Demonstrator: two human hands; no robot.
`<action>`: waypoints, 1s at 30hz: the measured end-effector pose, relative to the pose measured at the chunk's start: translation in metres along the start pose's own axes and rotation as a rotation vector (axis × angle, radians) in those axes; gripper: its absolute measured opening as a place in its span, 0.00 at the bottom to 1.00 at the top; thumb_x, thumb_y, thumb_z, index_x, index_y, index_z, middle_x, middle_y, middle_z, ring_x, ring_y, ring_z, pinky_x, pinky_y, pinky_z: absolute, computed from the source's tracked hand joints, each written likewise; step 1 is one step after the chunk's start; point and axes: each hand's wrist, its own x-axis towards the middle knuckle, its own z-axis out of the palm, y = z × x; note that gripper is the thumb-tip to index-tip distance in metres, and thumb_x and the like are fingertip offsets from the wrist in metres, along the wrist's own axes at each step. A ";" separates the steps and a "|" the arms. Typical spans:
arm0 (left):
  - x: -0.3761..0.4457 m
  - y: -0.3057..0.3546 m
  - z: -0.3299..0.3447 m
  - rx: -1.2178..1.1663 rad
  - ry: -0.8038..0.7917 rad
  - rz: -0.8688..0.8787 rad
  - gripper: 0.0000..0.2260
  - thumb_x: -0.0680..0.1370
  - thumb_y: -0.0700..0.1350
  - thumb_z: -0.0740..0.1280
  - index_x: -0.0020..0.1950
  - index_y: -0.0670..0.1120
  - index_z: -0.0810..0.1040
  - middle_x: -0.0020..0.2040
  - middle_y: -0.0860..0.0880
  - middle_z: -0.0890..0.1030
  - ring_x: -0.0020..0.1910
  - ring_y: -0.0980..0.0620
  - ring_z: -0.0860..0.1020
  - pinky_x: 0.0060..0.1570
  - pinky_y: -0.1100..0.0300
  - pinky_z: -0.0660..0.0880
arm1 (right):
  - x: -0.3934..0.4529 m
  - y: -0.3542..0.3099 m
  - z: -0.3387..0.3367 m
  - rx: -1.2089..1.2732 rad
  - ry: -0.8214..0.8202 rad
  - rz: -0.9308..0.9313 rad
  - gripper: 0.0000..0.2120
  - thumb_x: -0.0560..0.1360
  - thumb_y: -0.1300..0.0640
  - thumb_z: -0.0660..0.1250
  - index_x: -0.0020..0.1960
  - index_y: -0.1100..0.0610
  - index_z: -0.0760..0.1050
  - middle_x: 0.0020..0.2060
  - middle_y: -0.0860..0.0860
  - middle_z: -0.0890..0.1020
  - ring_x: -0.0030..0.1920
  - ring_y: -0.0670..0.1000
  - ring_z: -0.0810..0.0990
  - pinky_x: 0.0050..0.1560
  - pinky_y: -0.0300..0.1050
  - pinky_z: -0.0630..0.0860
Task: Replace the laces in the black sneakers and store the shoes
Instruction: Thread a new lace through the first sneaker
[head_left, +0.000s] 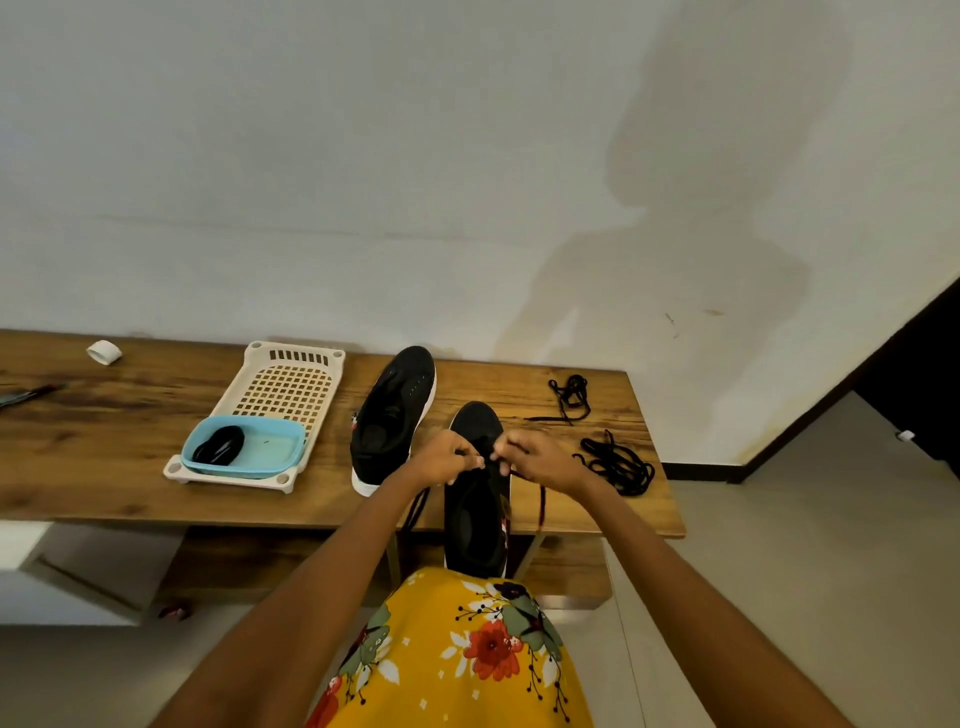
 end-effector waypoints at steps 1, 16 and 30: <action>0.000 0.001 0.000 -0.003 -0.004 -0.010 0.10 0.79 0.41 0.64 0.53 0.35 0.79 0.30 0.50 0.72 0.25 0.57 0.68 0.21 0.72 0.64 | 0.002 0.005 0.006 -0.135 -0.061 -0.025 0.09 0.80 0.57 0.60 0.48 0.58 0.77 0.37 0.50 0.80 0.36 0.43 0.76 0.38 0.35 0.69; -0.001 -0.006 -0.008 -0.021 -0.069 -0.052 0.11 0.77 0.43 0.67 0.57 0.41 0.79 0.29 0.51 0.73 0.24 0.58 0.68 0.25 0.67 0.66 | 0.007 0.025 0.034 0.045 0.216 0.081 0.01 0.76 0.59 0.68 0.46 0.57 0.77 0.35 0.48 0.80 0.35 0.43 0.79 0.35 0.33 0.76; 0.003 -0.013 0.009 0.102 0.108 0.192 0.03 0.74 0.37 0.65 0.47 0.44 0.76 0.35 0.50 0.72 0.35 0.55 0.70 0.36 0.64 0.67 | 0.016 0.019 0.027 0.406 0.321 0.124 0.10 0.80 0.60 0.59 0.56 0.59 0.78 0.41 0.47 0.80 0.41 0.43 0.78 0.41 0.31 0.76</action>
